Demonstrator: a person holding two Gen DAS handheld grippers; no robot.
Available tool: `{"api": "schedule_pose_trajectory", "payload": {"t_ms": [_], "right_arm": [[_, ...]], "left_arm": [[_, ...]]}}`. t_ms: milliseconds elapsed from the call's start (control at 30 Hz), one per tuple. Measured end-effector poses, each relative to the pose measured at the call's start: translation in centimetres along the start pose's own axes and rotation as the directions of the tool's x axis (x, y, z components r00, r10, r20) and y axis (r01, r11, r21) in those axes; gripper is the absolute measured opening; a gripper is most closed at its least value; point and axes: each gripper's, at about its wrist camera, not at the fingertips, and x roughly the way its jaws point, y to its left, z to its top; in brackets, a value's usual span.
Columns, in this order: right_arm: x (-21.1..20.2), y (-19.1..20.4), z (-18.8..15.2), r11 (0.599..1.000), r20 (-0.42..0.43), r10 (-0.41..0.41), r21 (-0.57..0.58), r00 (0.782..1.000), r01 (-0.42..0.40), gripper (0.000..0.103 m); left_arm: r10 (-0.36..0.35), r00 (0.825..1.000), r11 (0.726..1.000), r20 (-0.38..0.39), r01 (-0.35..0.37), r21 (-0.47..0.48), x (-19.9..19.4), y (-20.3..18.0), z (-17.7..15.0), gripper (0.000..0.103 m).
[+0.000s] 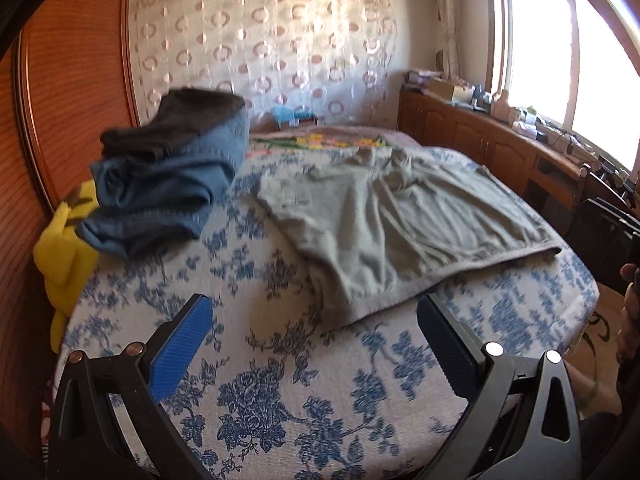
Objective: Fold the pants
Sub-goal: 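Move both grippers toward the waistband of the grey-green pants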
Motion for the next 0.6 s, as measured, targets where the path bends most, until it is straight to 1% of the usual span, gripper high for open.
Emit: {"api": "schedule_pose_trajectory", "payload": {"t_ms": [100, 267, 367, 467, 600], "right_arm": [[0.1, 0.1, 0.1, 1.000, -0.022, -0.005, -0.003, 1.000, 0.005, 0.095], [0.0, 0.1, 0.5, 1.000, -0.053, -0.006, -0.008, 0.999, 0.005, 0.095], [0.5, 0.0, 0.6, 1.000, -0.075, -0.012, -0.014, 0.997, 0.011, 0.095], [1.2, -0.3, 0.7, 0.999, -0.113, -0.021, -0.032, 0.993, 0.017, 0.090], [2.0, -1.1, 1.6, 0.998, -0.173, -0.043, -0.046, 0.984, 0.036, 0.075]], "left_arm": [[0.005, 1.000, 1.000, -0.028, -0.005, 0.000, 1.1, 0.3, -0.7, 0.102], [0.026, 0.998, 0.999, -0.051, -0.025, 0.019, 2.3, 0.8, -1.3, 0.102], [0.018, 0.997, 0.999, -0.077, -0.015, 0.039, 3.1, 1.0, -1.5, 0.102], [0.025, 0.993, 0.998, -0.111, -0.018, 0.066, 4.1, 1.0, -1.7, 0.102], [-0.007, 0.990, 0.997, -0.142, 0.017, 0.071, 4.8, 1.1, -1.7, 0.102]]}}
